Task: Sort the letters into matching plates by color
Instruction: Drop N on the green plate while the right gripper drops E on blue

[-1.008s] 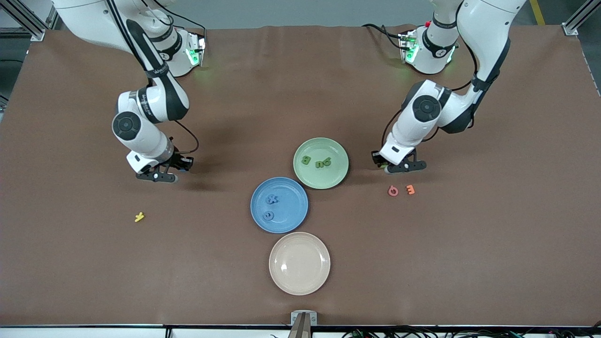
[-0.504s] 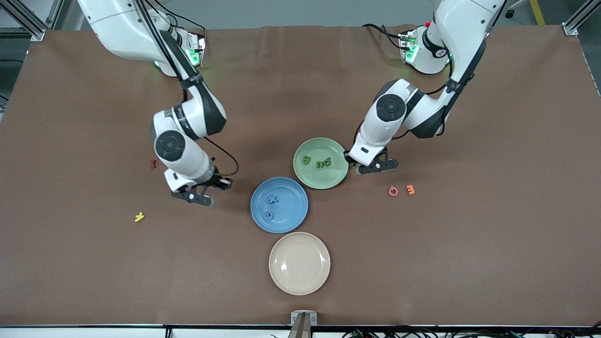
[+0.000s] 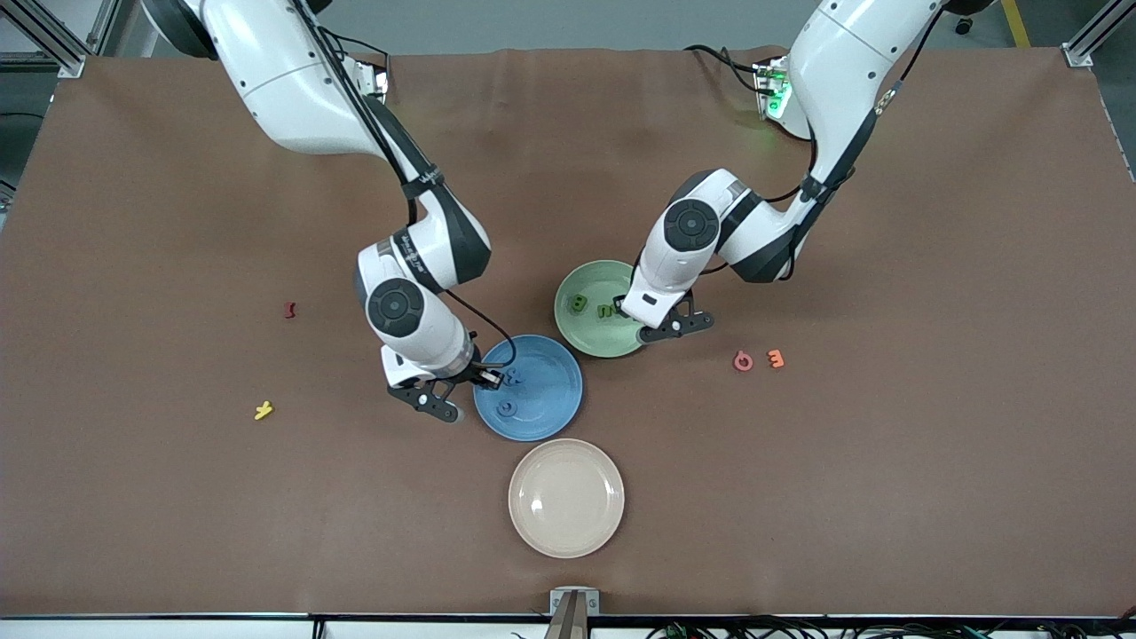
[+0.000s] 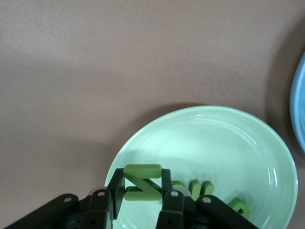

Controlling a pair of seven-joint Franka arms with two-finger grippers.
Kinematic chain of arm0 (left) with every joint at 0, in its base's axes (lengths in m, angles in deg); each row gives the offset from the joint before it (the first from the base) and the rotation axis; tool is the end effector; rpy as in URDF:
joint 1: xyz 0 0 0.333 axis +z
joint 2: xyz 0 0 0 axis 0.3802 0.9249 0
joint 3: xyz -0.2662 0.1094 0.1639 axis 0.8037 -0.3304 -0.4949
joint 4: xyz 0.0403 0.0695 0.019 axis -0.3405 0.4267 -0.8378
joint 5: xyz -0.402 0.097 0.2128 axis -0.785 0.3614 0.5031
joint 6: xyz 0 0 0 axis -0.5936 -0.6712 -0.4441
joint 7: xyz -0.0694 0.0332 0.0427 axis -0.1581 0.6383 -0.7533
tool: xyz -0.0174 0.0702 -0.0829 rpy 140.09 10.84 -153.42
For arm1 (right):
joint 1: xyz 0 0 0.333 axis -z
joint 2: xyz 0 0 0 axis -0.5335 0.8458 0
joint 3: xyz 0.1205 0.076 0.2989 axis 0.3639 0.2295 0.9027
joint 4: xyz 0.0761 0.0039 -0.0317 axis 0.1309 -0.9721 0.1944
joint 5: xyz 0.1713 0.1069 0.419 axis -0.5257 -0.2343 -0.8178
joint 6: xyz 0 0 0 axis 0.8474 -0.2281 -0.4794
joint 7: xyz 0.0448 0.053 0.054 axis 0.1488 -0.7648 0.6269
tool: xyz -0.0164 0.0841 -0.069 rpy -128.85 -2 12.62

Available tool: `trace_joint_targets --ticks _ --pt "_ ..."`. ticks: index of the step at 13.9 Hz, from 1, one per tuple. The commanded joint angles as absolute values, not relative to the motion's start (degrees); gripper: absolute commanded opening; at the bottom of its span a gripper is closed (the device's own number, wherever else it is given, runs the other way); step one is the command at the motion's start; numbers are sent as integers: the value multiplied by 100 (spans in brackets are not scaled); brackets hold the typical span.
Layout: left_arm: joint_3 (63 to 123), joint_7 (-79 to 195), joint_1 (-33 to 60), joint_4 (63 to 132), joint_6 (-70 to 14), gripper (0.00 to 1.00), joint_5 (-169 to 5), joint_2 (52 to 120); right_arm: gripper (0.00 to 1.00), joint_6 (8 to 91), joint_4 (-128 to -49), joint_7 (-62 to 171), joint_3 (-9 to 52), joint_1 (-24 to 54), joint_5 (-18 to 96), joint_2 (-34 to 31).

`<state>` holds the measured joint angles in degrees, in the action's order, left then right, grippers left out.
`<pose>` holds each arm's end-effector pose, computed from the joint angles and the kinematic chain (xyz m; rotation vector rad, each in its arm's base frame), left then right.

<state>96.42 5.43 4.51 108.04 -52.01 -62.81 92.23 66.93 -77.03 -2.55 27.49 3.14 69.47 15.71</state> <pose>0.5291 -0.4322 0.1735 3.0473 0.3777 -0.0695 0.6803 0.3900 0.2023 -2.9425 0.7011 0.0167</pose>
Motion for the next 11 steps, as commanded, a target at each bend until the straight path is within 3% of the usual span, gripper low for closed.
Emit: trace_joint_targets --ticks 1,6,7,9,11 --pt "9606 367 354 10554 -5060 21 -6123 9373 0 6387 -7047 -626 2713 131 6859 1977" --pt "9606 358 284 10466 -5060 24 -6123 9426 0 6403 -7011 -785 2713 34 6868 2031" --pt "9615 367 292 10457 -5060 32 -6123 9426 0 6403 -7011 -785 2713 25 6868 2039" --pt "9615 367 292 10457 -5060 75 -6123 9426 0 6403 -7011 -811 2713 8 6859 2057" --pt "9615 367 310 10457 -5060 99 -6123 9374 0 6395 -7011 -864 2713 -28 6868 2057"
